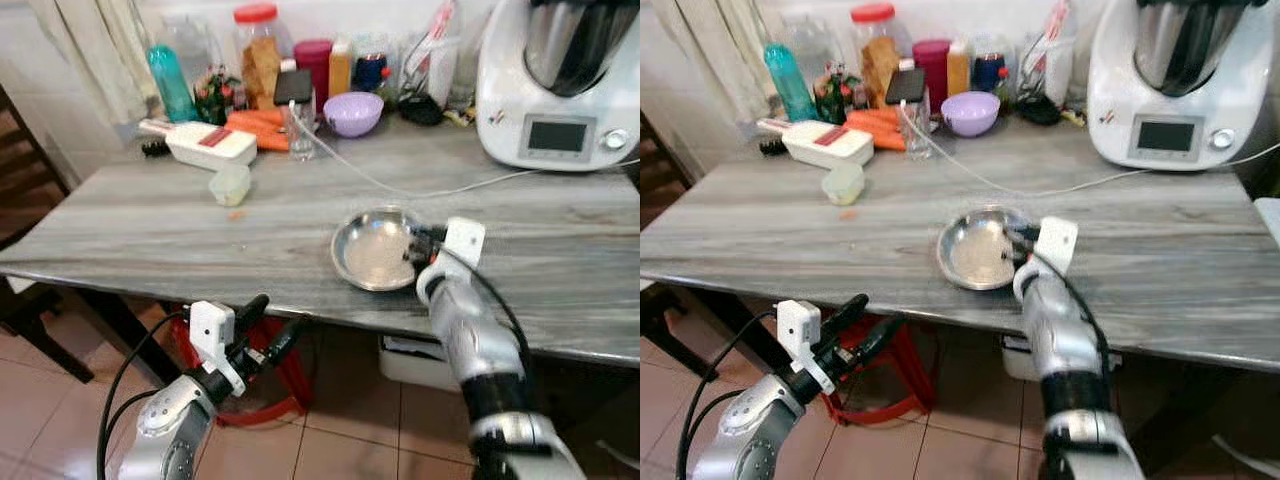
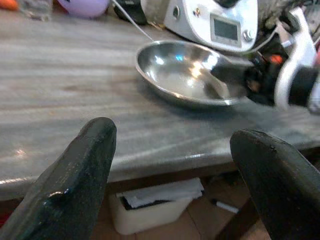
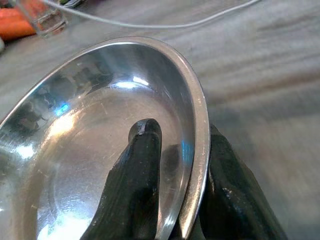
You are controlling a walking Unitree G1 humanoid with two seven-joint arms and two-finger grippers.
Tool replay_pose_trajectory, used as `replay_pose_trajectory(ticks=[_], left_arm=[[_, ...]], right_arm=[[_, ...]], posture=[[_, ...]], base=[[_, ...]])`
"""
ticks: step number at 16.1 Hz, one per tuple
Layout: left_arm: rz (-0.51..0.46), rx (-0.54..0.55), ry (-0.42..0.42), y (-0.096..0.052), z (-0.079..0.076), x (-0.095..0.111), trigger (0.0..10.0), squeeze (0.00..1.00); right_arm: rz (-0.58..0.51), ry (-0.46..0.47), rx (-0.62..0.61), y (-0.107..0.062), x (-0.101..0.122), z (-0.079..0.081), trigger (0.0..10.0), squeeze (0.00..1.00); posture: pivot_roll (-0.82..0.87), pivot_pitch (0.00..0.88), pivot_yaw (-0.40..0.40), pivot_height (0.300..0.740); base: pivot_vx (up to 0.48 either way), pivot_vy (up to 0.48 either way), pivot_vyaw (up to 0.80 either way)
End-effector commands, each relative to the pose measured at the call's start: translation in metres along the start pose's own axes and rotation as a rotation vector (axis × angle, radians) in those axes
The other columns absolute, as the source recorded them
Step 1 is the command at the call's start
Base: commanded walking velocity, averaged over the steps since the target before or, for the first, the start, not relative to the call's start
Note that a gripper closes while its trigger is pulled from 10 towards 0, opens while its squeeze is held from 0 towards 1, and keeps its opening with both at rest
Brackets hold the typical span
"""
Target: Setting the table
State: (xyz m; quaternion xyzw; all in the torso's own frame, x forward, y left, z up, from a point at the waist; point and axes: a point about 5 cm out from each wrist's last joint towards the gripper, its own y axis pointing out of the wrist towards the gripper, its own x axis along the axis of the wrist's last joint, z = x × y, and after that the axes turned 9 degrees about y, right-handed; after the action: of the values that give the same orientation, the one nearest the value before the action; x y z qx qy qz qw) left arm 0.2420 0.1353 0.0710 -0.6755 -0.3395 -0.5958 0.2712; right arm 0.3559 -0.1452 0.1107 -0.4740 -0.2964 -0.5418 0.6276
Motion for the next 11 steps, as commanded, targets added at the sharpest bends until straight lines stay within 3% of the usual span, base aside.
replay_pose_trajectory(ticks=[1,2,3,4,11], left_arm=[[0.003,-0.015,0.011,-0.002,0.0,0.003,10.0,0.0],[0.004,-0.02,0.011,-0.002,0.0,0.003,10.0,0.0],[0.006,-0.024,0.009,-0.002,-0.001,0.002,10.0,0.0],[0.007,-0.026,0.008,-0.002,-0.001,0.002,10.0,0.0],[0.016,-0.039,0.006,-0.002,-0.003,-0.002,10.0,0.0]], right_arm=[[-0.003,0.011,-0.014,0.003,0.001,0.0,10.0,0.0],[0.004,0.015,-0.012,0.004,0.0,-0.001,10.0,0.21],[0.018,0.027,-0.01,0.005,-0.002,-0.001,10.0,0.78],[0.024,0.03,-0.011,0.005,-0.003,-0.001,10.0,1.0],[0.053,0.051,0.013,0.006,-0.013,0.001,10.0,1.0]], posture=[[-0.05,0.0,0.09,0.74],[-0.05,0.0,0.091,0.74],[-0.05,0.0,0.091,0.74],[-0.04,0.0,0.091,0.74],[-0.05,0.0,0.093,0.74]], base=[[0.0,0.0,0.0],[0.0,0.0,0.0],[0.0,0.0,0.0],[0.0,0.0,0.0],[0.0,0.0,0.0]])
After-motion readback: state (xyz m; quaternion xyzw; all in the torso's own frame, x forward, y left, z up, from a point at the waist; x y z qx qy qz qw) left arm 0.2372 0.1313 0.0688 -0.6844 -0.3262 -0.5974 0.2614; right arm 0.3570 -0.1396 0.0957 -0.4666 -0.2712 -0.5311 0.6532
